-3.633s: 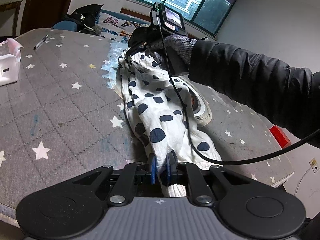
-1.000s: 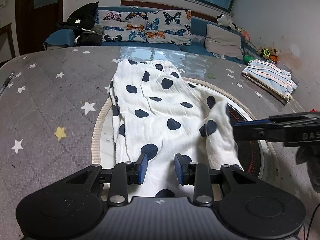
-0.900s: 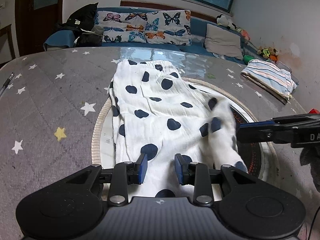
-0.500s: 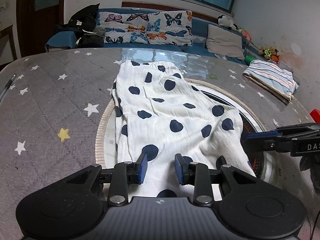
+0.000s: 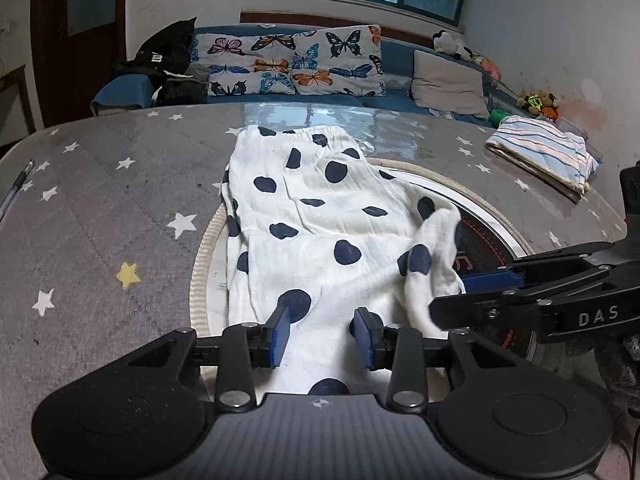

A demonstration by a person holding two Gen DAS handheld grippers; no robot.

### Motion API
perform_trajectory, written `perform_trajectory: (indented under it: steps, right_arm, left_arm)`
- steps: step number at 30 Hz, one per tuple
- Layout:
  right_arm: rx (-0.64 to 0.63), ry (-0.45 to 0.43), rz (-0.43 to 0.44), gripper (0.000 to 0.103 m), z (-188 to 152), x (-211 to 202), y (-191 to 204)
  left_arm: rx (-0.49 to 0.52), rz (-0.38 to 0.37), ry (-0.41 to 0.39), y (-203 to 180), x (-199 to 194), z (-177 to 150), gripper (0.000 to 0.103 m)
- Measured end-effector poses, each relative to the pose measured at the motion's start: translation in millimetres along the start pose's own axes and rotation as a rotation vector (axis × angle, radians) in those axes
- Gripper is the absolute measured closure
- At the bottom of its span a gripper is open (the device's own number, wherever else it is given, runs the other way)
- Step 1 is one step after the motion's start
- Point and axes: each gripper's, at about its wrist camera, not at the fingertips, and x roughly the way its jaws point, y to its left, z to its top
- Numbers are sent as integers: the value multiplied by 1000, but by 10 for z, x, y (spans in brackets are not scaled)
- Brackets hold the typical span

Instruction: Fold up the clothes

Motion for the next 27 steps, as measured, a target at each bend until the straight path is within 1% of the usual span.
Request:
perform_trajectory:
  steps: [2,3,5,6,7,8,10,14,18,20,21,22,25,27]
  right_arm:
    - [-21,-9,-18,78,-9,0,45]
    - [-31,-14,-29,79,-11,-10,65]
    - [-44,-21,-55,90,-3,-54,84]
    - [-49,-22,-82,90,4,-86,97]
    - [-55,-22,-110,95,11,-121,111]
    - [-62,-21,-135,96,16,-171,126]
    - [-74,-24,-154,97,15,-285,135]
    - [-88,-9,-256,97,-24,-457,108]
    - [-87,60,-324,95,-143,-447,57]
    - [-101,46,-347,92,-136,-470,78]
    - [-121,29,-362,91,-105,-497,111]
    - [-141,11,-374,89,-70,-523,145]
    - [-182,-34,-352,89,79,-535,264]
    - [-205,-54,-329,89,174,-495,345]
  left_arm:
    - [2,0,0,1,2,-2,64]
    - [1,0,0,-2,3,-2,64]
    - [2,1,1,-10,7,-1,64]
    - [4,1,1,-11,6,-1,64]
    - [8,3,1,-12,5,-2,64]
    - [12,4,1,-15,4,-4,64]
    - [20,8,0,-21,1,-7,64]
    - [42,15,-2,-33,-3,-18,64]
    - [59,21,-3,-33,-4,-23,64]
    - [64,27,6,-39,-14,-18,62]
    - [67,29,8,-41,-35,-14,59]
    - [70,31,9,-44,-58,-10,58]
    - [87,23,-19,-50,-157,34,58]
    - [89,18,-27,-63,-141,84,59]
